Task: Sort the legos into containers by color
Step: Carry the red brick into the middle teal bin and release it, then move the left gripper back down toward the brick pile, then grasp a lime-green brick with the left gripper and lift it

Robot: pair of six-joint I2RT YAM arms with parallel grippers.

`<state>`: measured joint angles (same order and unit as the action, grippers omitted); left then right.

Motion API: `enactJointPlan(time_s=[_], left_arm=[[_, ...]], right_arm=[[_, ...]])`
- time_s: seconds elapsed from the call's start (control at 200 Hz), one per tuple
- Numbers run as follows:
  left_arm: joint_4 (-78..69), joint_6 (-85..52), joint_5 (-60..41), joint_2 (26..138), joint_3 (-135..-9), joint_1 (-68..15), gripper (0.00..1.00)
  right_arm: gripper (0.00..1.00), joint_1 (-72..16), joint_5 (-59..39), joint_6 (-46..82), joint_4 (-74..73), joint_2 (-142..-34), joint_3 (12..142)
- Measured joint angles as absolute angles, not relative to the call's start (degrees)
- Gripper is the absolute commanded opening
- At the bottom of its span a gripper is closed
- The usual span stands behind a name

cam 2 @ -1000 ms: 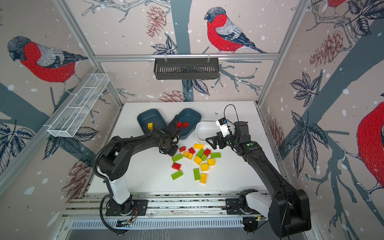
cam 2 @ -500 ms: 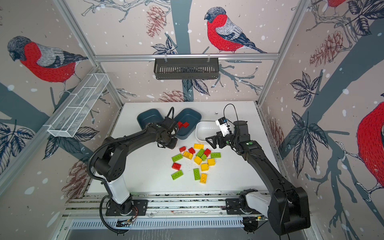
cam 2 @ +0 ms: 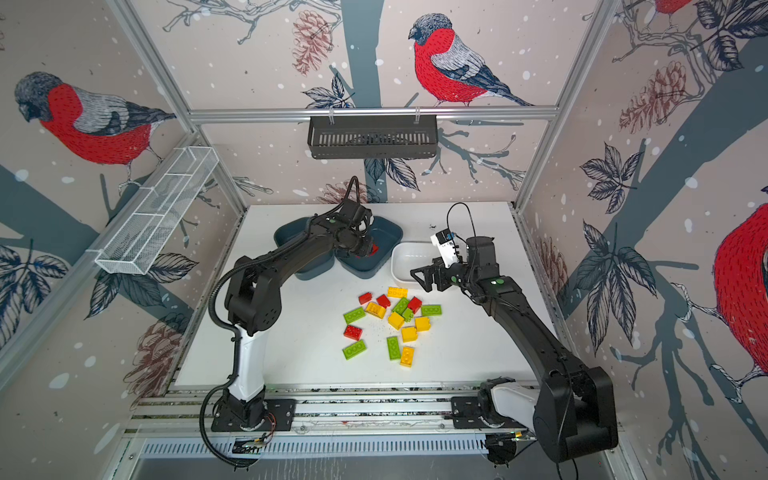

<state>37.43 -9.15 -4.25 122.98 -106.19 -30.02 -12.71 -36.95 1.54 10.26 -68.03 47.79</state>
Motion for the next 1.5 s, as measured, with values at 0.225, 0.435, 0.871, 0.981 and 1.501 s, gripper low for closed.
enactJointPlan(time_s=[0.225,0.435,0.871,0.981,1.501], left_arm=[[41.28,-8.95,-1.74,126.65,-111.37,-30.02,0.7],[42.98,-9.04,-1.69,119.26,-103.83,-30.65,0.71],[42.26,-4.05,-6.33,102.06,-75.77,-37.56,0.69],[41.41,-2.42,-6.42,102.02,-72.29,-39.31,0.69],[36.45,3.88,-1.8,105.95,-66.94,-41.76,0.56]], right_arm=[[1.0,-12.67,-36.62,1.32,10.24,-68.49,48.38],[1.0,-12.6,-36.6,1.32,10.31,-68.77,48.4],[1.0,-12.97,-36.67,1.08,10.68,-69.84,48.29],[1.0,-13.26,-36.69,1.08,10.68,-69.87,48.27],[1.0,-13.8,-36.25,0.6,13.08,-66.61,46.59]])
